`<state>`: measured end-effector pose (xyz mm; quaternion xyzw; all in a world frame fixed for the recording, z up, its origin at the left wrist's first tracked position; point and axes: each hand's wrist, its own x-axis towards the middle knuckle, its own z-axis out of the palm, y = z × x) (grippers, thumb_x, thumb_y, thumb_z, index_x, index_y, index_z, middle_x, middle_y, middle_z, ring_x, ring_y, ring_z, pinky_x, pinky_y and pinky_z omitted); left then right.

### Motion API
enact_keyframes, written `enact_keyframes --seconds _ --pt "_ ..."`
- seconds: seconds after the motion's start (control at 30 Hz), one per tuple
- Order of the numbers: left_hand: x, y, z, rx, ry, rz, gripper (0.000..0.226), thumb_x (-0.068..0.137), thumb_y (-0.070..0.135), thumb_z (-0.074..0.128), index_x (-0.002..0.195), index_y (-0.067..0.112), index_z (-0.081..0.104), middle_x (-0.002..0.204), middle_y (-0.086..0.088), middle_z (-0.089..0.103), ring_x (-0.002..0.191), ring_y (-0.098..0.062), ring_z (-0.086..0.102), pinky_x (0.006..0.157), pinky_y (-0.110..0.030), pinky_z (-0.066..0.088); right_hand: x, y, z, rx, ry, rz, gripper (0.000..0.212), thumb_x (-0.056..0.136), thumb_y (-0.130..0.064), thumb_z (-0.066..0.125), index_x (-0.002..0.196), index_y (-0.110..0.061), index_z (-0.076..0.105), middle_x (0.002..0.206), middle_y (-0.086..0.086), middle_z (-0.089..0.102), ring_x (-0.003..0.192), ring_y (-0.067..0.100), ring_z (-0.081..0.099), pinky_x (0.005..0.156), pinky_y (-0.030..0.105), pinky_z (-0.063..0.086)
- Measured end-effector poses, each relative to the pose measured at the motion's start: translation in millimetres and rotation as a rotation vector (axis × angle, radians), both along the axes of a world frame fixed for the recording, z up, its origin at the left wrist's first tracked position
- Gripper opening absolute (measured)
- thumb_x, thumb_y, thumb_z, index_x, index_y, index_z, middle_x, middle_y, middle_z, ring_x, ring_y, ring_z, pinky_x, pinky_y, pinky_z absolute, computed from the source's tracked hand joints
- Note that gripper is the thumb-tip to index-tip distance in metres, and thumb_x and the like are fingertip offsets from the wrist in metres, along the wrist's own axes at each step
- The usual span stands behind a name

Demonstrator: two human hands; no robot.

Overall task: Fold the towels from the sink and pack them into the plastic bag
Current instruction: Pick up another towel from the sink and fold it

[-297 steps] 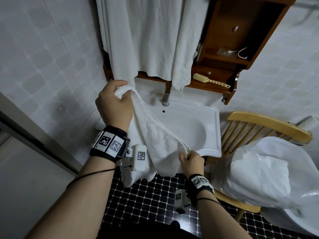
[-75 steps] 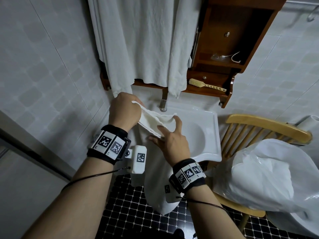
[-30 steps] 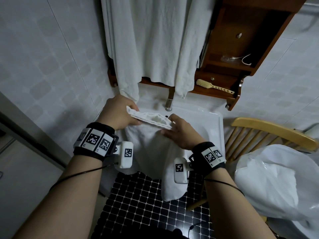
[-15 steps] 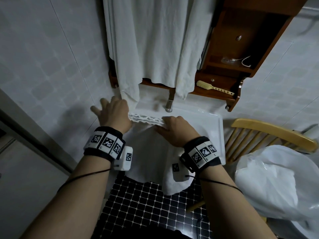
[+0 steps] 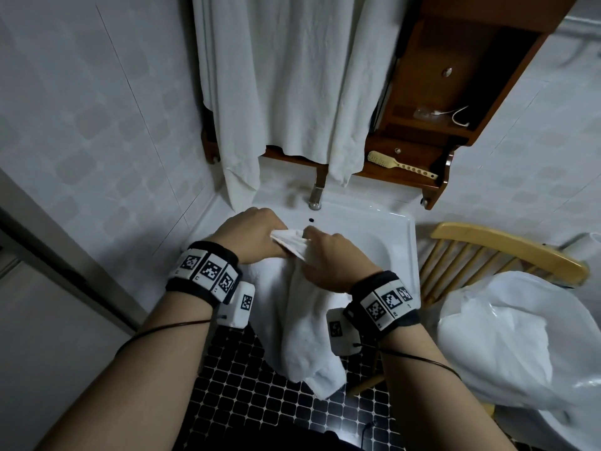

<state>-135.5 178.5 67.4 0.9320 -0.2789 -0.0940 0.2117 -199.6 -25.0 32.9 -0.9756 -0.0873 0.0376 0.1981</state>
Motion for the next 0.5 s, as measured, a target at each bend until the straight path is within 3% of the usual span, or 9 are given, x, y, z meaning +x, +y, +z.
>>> enact_keyframes --seconds 0.13,0.23,0.3,0.37,0.43,0.5 --pt "2.2 2.0 -7.4 0.049 0.055 0.001 0.039 0.087 0.044 0.077 0.058 0.031 0.054 0.06 0.002 0.054 0.065 -0.028 0.055 0.058 -0.034 0.037 -8.1 -13.7 -21.5 -0.15 0.296 -0.019 0.022 0.093 -0.007 0.051 0.113 -0.017 0.052 0.117 0.018 0.067 0.111 0.04 0.065 0.08 0.036 0.047" --pt "2.3 4.2 -14.6 0.12 0.106 0.02 0.041 0.088 0.05 0.079 0.062 0.026 0.057 0.066 0.0 0.059 0.066 -0.025 0.057 0.061 -0.035 0.038 -9.7 -14.8 -18.9 -0.155 0.146 -0.111 0.027 0.089 -0.004 0.051 0.109 -0.017 0.062 0.108 0.017 0.068 0.105 0.04 0.064 0.074 0.036 0.044" --pt "1.9 4.7 -18.3 0.15 0.132 0.007 0.042 0.089 0.049 0.078 0.067 0.02 0.056 0.072 -0.001 0.064 0.072 -0.026 0.062 0.063 -0.035 0.04 -11.1 -12.9 -17.0 -0.129 -0.002 -0.223 0.014 0.087 -0.007 0.054 0.086 -0.02 0.061 0.089 0.012 0.066 0.095 0.041 0.064 0.069 0.035 0.038" --pt "3.3 6.6 -18.4 0.163 0.153 -0.015 0.043 0.091 0.046 0.077 0.066 0.019 0.054 0.074 -0.002 0.065 0.074 -0.024 0.063 0.064 -0.035 0.039 -13.9 -10.4 -19.5 -0.043 -0.004 -0.254 0.018 0.084 -0.006 0.055 0.07 -0.016 0.05 0.08 0.011 0.063 0.089 0.04 0.062 0.065 0.034 0.031" --pt "5.5 9.0 -15.8 0.19 0.177 -0.032 0.044 0.091 0.042 0.078 0.063 0.018 0.053 0.072 -0.002 0.064 0.071 -0.023 0.06 0.063 -0.034 0.037 -19.7 -9.7 -20.8 0.058 0.052 -0.211 0.009 0.082 -0.006 0.056 0.076 -0.012 0.057 0.083 0.015 0.067 0.091 0.039 0.06 0.065 0.034 0.024" --pt "6.1 11.2 -14.5 0.23 0.224 -0.059 0.045 0.091 0.036 0.079 0.06 0.019 0.051 0.067 0.001 0.06 0.064 -0.021 0.055 0.061 -0.033 0.034 -26.8 -9.7 -18.0 0.093 0.126 -0.173 0.01 0.081 -0.01 0.061 0.088 -0.017 0.062 0.086 0.008 0.068 0.096 0.033 0.061 0.067 0.029 0.026"
